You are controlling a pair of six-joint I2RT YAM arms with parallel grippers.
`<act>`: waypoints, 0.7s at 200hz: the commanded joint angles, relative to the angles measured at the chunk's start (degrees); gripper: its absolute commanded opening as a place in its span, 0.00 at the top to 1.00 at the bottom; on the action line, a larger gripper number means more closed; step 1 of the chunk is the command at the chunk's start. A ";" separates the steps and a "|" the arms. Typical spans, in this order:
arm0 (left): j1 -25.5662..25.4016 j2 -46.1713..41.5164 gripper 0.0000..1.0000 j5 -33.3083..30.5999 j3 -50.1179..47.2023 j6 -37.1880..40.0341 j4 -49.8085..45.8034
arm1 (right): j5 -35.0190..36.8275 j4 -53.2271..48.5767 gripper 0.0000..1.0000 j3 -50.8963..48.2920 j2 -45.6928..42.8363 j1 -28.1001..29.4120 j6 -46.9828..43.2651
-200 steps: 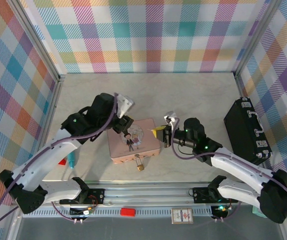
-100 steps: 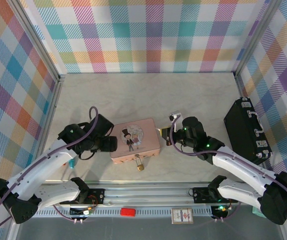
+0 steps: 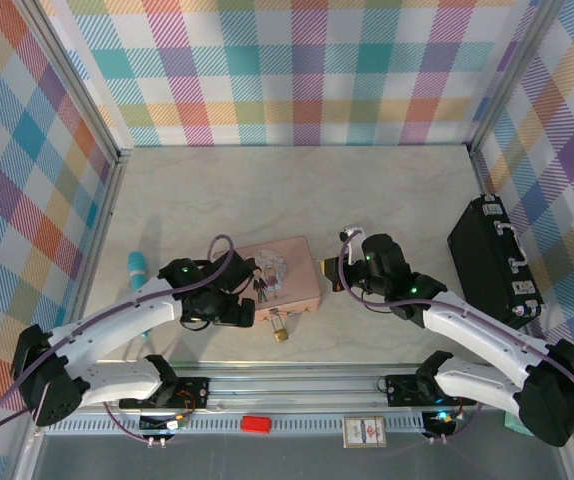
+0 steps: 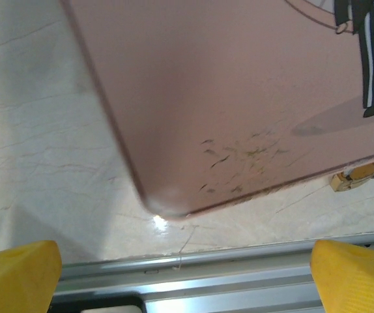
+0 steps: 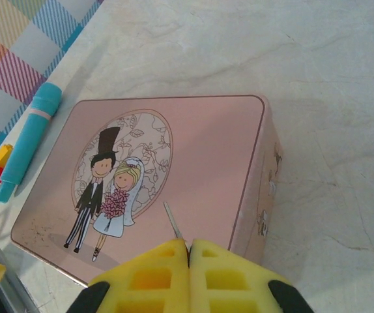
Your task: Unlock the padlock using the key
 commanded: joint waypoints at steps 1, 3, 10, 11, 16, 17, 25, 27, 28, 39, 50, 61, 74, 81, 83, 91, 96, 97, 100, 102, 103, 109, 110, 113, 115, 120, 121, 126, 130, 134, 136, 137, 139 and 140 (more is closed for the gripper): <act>-1.31 3.04 0.02 1.13 -0.74 3.09 3.17 | 1.25 -1.36 1.00 2.18 1.02 -0.12 1.01; -1.34 3.30 0.02 1.01 -0.73 3.17 3.26 | 1.33 -1.39 1.00 2.26 1.03 -0.08 1.01; -1.30 3.97 0.02 0.80 -0.99 3.35 3.65 | 1.49 -1.63 1.00 2.50 1.28 -0.18 1.20; -1.30 4.06 0.02 0.86 -1.02 3.43 3.74 | 1.51 -1.62 1.00 2.53 1.33 -0.15 1.32; -1.35 4.37 0.02 1.02 -1.28 3.49 4.25 | 1.53 -1.60 1.00 2.55 1.46 -0.13 1.37; -1.33 4.44 0.02 1.09 -1.38 3.49 4.39 | 1.58 -1.60 1.00 2.55 1.46 -0.09 1.41; -1.34 4.95 0.02 1.44 -1.80 3.56 5.36 | 1.71 -1.67 1.00 2.74 1.63 -0.13 1.64; -1.35 5.07 0.02 1.50 -1.85 3.62 5.61 | 1.71 -1.69 1.00 2.80 1.64 -0.13 1.65; -1.33 5.14 0.02 1.60 -1.89 3.60 5.73 | 1.71 -1.69 1.00 2.81 1.69 -0.13 1.68; -1.33 6.08 0.02 2.41 -2.54 3.80 7.22 | 1.88 -1.70 1.00 2.99 1.81 -0.13 1.73; -1.34 7.29 0.02 2.83 -3.02 3.93 8.64 | 2.21 -1.85 1.00 3.21 1.95 -0.14 1.97; -1.34 8.42 0.02 3.09 -3.14 4.07 10.13 | 2.41 -2.07 1.00 3.40 2.00 -0.11 2.03; -1.30 9.78 0.03 2.47 -2.90 4.08 11.48 | 2.33 -2.22 1.00 3.77 2.17 -0.17 2.02; -1.30 10.75 0.03 2.04 -2.65 4.16 12.17 | 2.33 -2.53 1.00 3.84 2.28 -0.13 2.05; -1.30 11.05 0.03 1.87 -2.53 4.12 12.35 | 2.37 -2.50 1.00 3.88 2.31 -0.13 2.06; -1.31 12.45 0.04 1.12 -1.85 4.22 12.89 | 2.41 -2.59 1.00 3.95 2.26 -0.02 2.06; -1.28 13.40 0.04 0.78 -1.56 4.24 13.26 | 2.41 -2.74 1.00 4.00 2.34 -0.14 2.07; -1.29 13.56 0.04 0.67 -1.48 4.22 13.38 | 2.41 -2.79 1.00 3.98 2.34 -0.14 1.98; -1.28 14.09 0.04 0.38 -1.26 4.24 13.67 | 2.49 -2.83 1.00 4.04 2.35 -0.12 2.01; -1.29 14.35 0.04 0.25 -1.06 4.28 13.91 | 2.50 -2.90 1.00 3.98 2.35 -0.10 2.14; -1.30 14.56 0.04 0.18 -1.01 4.28 14.01 | 2.50 -2.91 1.00 4.06 2.35 -0.11 2.15; -1.26 15.51 0.05 -0.33 -0.71 4.35 14.58 | 2.50 -3.05 1.00 4.13 2.26 -0.14 2.20; -1.23 15.72 0.05 -0.41 -0.61 4.32 14.69 | 2.50 -3.08 1.00 4.13 2.26 -0.13 2.22; -1.21 16.12 0.06 -0.99 -0.46 4.29 14.84 | 2.52 -3.15 1.00 4.12 2.26 -0.13 2.24; -1.17 16.44 0.06 -1.15 -0.22 4.27 15.04 | 2.51 -3.16 1.00 4.15 2.26 -0.13 2.29; -1.04 17.04 0.07 -1.94 0.12 4.20 15.42 | 2.59 -3.27 1.00 4.16 2.17 -0.14 2.39; -0.99 17.14 0.08 -2.01 0.24 4.20 15.51 | 2.59 -3.32 1.00 4.19 2.17 -0.13 2.40; -0.82 17.82 0.09 -2.23 0.62 4.22 15.95 | 2.59 -3.24 1.00 4.15 2.09 -0.08 2.42; -0.85 18.35 0.09 -2.41 0.97 4.25 16.38 | 2.59 -3.36 1.00 4.09 2.04 -0.17 2.52; -0.69 18.86 0.09 -2.63 1.33 4.36 16.74 | 2.59 -3.42 1.00 3.98 2.00 -0.17 2.64; -0.64 19.08 0.10 -2.85 1.50 4.31 16.92 | 2.63 -3.44 1.00 3.99 2.02 -0.11 2.72; -0.62 19.17 0.10 -2.95 1.54 4.30 17.00 | 2.66 -3.45 1.00 4.02 2.01 -0.12 2.74; -0.64 19.42 0.10 -3.20 1.75 4.36 17.11 | 2.72 -3.45 1.00 3.97 2.00 -0.12 2.74; -0.62 19.52 0.10 -3.34 1.85 4.32 17.19 | 2.79 -3.50 1.00 3.97 2.00 -0.17 2.80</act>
